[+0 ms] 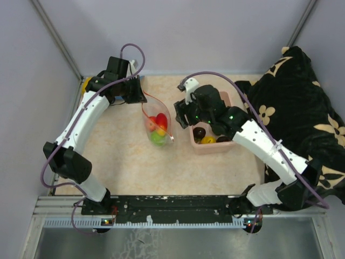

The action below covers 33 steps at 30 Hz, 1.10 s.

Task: Place the food in the zip-top bag and seal the zipper
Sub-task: Pick up the fake fruit from the bin.

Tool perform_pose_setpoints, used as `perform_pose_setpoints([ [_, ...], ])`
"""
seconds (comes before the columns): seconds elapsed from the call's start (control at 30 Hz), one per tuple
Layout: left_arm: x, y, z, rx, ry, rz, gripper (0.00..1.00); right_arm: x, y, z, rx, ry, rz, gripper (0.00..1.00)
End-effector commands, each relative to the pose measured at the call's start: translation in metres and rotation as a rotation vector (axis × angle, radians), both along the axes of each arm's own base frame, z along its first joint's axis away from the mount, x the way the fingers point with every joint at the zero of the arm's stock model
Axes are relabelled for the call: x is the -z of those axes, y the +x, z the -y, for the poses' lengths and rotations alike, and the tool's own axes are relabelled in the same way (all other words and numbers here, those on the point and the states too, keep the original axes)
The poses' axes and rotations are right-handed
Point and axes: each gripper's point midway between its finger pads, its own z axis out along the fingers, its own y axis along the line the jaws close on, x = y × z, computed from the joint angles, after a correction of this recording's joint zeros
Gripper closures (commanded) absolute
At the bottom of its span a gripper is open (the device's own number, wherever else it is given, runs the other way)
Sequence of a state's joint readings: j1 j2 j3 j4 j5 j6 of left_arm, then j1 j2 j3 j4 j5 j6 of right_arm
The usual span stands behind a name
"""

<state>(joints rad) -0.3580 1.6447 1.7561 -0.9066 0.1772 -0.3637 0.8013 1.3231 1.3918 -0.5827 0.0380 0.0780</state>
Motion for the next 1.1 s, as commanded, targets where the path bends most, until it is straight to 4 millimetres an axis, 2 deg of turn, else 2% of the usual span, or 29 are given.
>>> perform_pose_setpoints([
  [0.0,-0.009,0.002,0.002,0.020,-0.009,0.019,1.00,0.010,0.025,0.050,0.160,-0.079,-0.024,0.37],
  [0.2,-0.009,0.002,0.001,0.021,-0.002,0.025,1.00,0.052,0.055,0.103,0.359,-0.206,-0.089,0.30],
  [0.3,-0.009,0.002,0.001,0.023,-0.004,0.025,1.00,0.080,0.066,0.130,0.456,-0.237,-0.191,0.29],
  [0.53,-0.009,0.001,0.003,0.031,-0.010,0.025,1.00,0.143,0.082,0.163,0.651,-0.340,-0.288,0.23],
  [0.63,-0.009,0.000,0.004,0.037,-0.015,0.020,1.00,0.164,0.088,0.172,0.740,-0.353,-0.293,0.21],
  [0.73,-0.009,-0.002,0.003,0.039,-0.013,0.017,1.00,0.176,0.096,0.177,0.787,-0.350,-0.281,0.19],
  [0.8,-0.008,-0.002,0.002,0.039,-0.005,0.016,1.00,0.180,0.100,0.178,0.799,-0.350,-0.277,0.19],
  [0.83,-0.007,-0.003,0.002,0.040,-0.003,0.014,1.00,0.191,0.101,0.180,0.805,-0.375,-0.289,0.18],
  [1.07,-0.003,-0.002,0.003,0.042,-0.003,0.005,1.00,0.227,0.110,0.182,0.801,-0.373,-0.336,0.16],
])
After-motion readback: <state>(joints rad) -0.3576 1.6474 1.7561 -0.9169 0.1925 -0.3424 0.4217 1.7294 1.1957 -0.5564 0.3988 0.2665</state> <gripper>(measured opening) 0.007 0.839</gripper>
